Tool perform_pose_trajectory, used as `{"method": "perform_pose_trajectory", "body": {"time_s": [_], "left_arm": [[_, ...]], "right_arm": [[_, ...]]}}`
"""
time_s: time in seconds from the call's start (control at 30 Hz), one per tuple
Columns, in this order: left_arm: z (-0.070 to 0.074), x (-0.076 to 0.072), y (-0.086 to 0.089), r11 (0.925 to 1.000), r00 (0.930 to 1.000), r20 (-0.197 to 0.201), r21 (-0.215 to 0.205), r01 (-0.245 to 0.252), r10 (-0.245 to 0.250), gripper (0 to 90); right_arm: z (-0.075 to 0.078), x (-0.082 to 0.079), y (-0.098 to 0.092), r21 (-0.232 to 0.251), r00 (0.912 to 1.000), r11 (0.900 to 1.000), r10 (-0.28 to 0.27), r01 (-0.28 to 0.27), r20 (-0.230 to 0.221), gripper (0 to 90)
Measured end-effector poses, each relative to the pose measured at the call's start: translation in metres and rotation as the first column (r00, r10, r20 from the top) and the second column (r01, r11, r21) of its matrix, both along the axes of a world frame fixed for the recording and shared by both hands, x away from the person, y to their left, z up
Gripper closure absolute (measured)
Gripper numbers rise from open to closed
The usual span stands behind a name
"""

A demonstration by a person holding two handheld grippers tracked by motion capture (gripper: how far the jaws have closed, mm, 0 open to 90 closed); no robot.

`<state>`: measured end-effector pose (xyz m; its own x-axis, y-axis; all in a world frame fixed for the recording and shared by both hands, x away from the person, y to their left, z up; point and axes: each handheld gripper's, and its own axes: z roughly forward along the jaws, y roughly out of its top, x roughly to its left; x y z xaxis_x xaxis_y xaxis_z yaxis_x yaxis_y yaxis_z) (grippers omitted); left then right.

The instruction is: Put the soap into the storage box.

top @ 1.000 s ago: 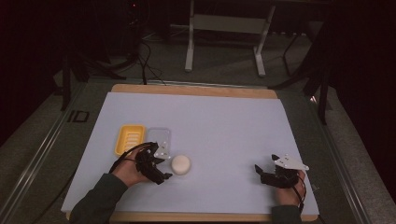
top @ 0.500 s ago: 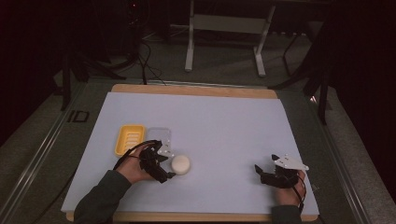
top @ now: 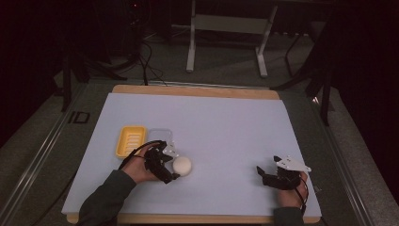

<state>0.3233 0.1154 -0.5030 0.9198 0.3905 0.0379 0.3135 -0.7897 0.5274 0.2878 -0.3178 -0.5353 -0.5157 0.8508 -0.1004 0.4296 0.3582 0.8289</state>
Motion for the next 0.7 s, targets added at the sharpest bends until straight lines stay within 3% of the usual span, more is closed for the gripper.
{"method": "perform_pose_trajectory", "body": {"time_s": [0.37,0.7], "left_arm": [[-0.001,0.004,-0.007,1.0000,0.9999,-0.013,-0.008,0.003,-0.003,11.5],[-0.005,0.007,-0.018,0.9992,0.9991,-0.024,0.022,0.034,-0.034,8.3]], "right_arm": [[0.000,0.000,0.000,-0.002,1.0000,1.000,0.001,-0.001,-0.001,17.8],[0.000,0.000,0.000,-0.003,1.0000,1.000,0.002,-0.002,-0.002,17.8]]}}
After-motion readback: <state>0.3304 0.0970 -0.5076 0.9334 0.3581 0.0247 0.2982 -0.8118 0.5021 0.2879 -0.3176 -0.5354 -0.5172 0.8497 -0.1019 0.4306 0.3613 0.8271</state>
